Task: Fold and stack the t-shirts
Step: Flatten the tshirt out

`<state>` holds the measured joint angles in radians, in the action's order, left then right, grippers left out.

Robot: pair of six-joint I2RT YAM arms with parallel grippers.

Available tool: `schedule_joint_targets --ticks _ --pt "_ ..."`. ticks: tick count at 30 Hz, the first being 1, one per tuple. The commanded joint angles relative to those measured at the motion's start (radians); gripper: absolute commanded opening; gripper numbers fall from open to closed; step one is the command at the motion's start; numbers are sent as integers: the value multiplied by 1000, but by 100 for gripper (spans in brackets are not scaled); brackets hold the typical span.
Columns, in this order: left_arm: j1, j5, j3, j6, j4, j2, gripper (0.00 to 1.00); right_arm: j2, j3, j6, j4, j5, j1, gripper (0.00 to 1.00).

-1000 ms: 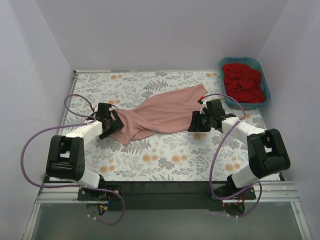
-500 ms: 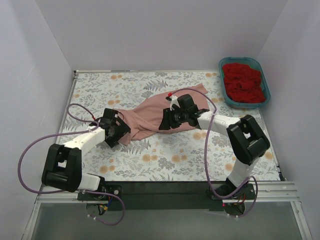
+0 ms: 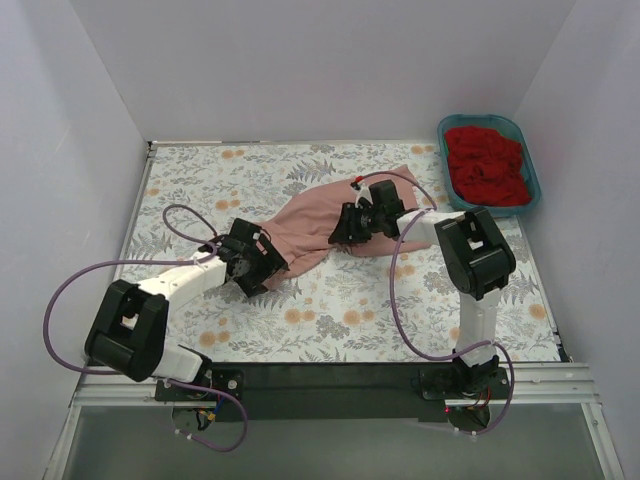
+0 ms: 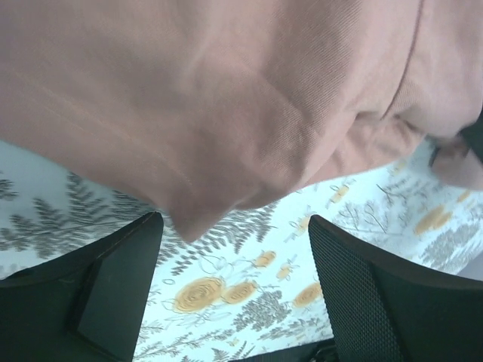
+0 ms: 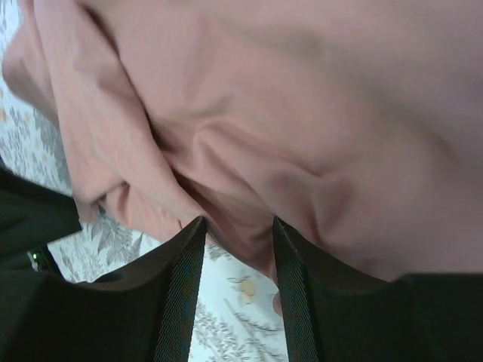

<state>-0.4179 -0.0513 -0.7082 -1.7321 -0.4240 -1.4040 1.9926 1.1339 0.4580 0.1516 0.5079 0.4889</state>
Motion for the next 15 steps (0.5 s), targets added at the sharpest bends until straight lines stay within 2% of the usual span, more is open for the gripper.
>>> schedule_joint_targets --ticks 1,3,8,12,13,15 --pt "-32 -24 -77 23 16 10 78 48 18 -25 -24 -68 -87 49" --pt "-35 10 -106 80 -12 40 80 40 30 -47 -29 -72 -111 49" --pt "-32 250 -103 233 -68 169 86 -1 46 -102 -61 -88 -134 50" --pt "-16 303 -25 414 -10 237 88 -90 1 -137 -70 -49 -127 50" --pt "-15 300 -8 502 10 241 88 -110 -12 -146 -70 -46 -124 50" --pt "-15 269 31 574 62 240 92 -173 -40 -159 -70 -45 -121 50"
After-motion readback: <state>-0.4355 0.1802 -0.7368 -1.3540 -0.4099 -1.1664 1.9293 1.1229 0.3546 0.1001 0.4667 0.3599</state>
